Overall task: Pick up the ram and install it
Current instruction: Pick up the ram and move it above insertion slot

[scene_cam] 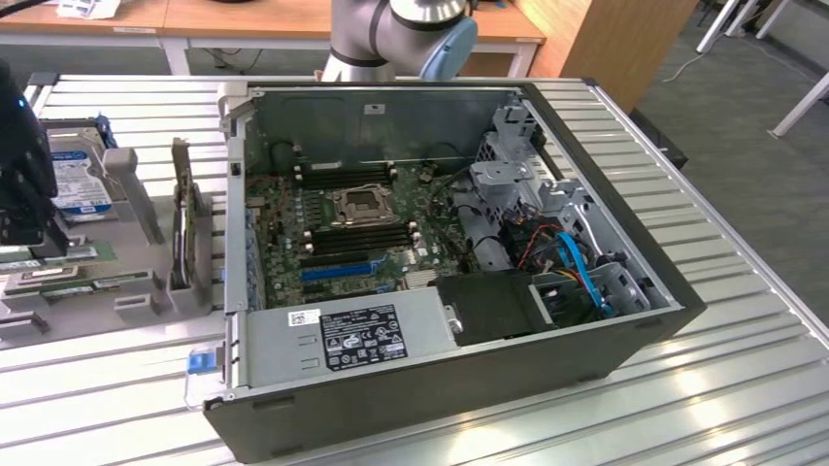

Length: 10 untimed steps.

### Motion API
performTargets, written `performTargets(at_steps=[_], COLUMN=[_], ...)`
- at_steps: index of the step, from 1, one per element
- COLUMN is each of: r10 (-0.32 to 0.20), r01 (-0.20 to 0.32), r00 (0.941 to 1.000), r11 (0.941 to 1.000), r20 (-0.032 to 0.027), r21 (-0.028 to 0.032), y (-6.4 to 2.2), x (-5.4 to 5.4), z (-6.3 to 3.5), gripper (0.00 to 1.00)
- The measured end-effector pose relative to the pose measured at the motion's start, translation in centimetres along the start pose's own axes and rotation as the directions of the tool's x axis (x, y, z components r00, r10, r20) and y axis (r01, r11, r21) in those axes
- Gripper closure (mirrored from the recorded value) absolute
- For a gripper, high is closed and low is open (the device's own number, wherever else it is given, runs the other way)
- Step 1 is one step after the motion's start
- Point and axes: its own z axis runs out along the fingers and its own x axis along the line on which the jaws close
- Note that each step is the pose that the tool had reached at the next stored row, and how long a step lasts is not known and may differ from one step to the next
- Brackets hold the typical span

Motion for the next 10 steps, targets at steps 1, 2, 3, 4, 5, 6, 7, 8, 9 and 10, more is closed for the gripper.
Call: performTargets(at_steps=[1, 2, 3, 4, 5, 6, 7, 8, 9, 10], r10=[0.000, 0.000, 0.000, 0.000, 0.000, 0.000, 0.000, 0.000, 0.000, 0.000], r01=[0.000, 0.000, 0.000, 0.000, 0.000, 0.000, 0.000, 0.000, 0.000, 0.000], r00=[1.0000, 1.0000, 1.0000, 1.0000, 1.0000, 1.0000, 1.0000, 1.0000, 1.0000, 1.0000], r11=[1.0000, 1.0000, 1.0000, 1.0000, 1.0000, 1.0000, 1.0000, 1.0000, 1.0000, 1.0000], r20=[-0.0002, -0.0003, -0.0005, -0.0007, -0.0009, -0.0010, -0.0012, -0.0014, -0.0016, -0.0019], r21=[0.0000, 0.0000, 0.0000, 0.0000, -0.0002, 0.0000, -0.0001, 0.0000, 0.0000, -0.0002], y=[0.01, 0.03, 0.04, 0.05, 0.06, 0.07, 0.09, 0.10, 0.11, 0.12], x=[0.0, 0.0, 0.0, 0.0, 0.0, 0.0, 0.0, 0.0, 0.0, 0.0], z=[-0.27, -0.52, -0.77, -1.02, -1.32, -1.62, -1.91, -2.20, -2.45, -2.72], gripper=[0.89, 0.89, 0.89, 0.89, 0.89, 0.89, 0.89, 0.89, 0.89, 0.89])
